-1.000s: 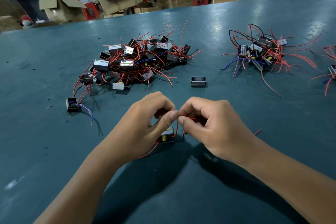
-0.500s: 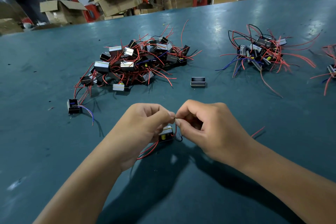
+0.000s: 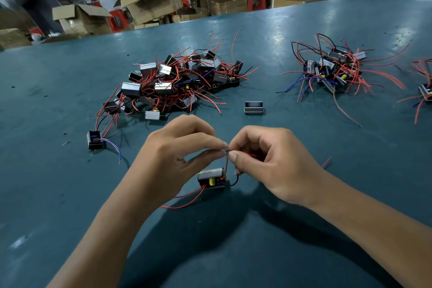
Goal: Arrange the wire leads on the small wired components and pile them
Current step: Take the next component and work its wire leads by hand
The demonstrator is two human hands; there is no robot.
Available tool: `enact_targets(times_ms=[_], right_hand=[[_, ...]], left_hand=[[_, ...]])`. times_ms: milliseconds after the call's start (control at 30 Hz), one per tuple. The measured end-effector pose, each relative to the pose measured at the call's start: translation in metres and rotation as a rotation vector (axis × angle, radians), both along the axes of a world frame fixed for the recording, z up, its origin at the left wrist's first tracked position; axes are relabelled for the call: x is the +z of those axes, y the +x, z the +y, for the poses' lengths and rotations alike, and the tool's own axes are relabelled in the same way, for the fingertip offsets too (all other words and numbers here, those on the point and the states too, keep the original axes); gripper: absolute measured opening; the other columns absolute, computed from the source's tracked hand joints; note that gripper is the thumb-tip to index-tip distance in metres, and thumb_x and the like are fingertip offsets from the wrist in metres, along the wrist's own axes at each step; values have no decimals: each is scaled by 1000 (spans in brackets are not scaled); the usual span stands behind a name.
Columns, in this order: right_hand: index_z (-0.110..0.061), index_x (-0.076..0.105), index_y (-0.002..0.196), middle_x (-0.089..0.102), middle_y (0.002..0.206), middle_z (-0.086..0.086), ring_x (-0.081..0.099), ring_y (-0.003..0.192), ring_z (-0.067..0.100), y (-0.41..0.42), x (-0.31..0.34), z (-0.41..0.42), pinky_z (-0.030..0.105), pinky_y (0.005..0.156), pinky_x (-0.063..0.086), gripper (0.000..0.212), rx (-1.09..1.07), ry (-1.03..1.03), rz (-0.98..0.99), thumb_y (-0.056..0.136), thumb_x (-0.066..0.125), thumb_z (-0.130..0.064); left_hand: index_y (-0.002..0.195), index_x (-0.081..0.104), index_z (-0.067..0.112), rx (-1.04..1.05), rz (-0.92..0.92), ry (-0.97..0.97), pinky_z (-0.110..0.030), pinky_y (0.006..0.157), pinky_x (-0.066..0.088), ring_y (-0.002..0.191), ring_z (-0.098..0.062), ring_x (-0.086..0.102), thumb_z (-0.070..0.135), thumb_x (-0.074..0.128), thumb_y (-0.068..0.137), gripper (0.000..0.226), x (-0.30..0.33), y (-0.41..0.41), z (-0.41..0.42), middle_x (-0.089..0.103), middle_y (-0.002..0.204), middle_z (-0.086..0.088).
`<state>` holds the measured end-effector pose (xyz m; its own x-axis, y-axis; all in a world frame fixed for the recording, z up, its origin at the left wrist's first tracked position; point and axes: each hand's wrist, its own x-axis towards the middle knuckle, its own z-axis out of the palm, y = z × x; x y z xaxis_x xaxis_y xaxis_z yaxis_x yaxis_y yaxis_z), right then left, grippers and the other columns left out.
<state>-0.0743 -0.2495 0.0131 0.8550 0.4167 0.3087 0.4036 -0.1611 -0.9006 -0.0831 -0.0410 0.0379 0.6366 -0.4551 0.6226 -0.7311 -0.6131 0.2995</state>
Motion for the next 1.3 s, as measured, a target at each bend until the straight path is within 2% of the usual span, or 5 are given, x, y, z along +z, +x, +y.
enact_targets(times_ms=[400,600,800,1100,1300], right_hand=[[-18,66,83,67,67,-6,59,62,8,-1,2,-1,28,60,48,5,60,3,23,88,65,-20],[-18,66,83,67,68,-1,59,61,18,-2,3,-2,37,60,48,6,67,3,11,87,65,-22],[-16,65,83,65,67,7,53,57,28,-3,2,-3,39,55,43,8,40,-17,-38,88,65,-22],[-20,63,78,61,60,5,47,53,28,-6,-2,3,39,49,38,10,-80,-53,-112,88,64,-21],[-19,64,79,64,62,2,53,55,21,-5,-2,4,32,52,43,10,-125,-74,-109,89,67,-17]], left_hand=[[91,77,6,-59,-70,87,-27,69,46,78,-18,58,15,68,94,13,-6,6,3,62,90,-1],[91,74,5,-73,-32,79,-33,68,48,79,-21,58,15,64,95,15,-4,5,0,61,89,-2],[89,66,6,-74,143,12,-26,68,44,76,-13,51,16,59,100,16,-6,0,-7,54,87,1],[78,60,23,86,486,-204,-16,55,32,58,-5,41,29,55,93,17,-10,-7,-20,47,64,16],[75,59,22,116,578,-283,-22,54,32,57,-5,38,32,56,90,19,-12,-4,-22,46,61,10]])
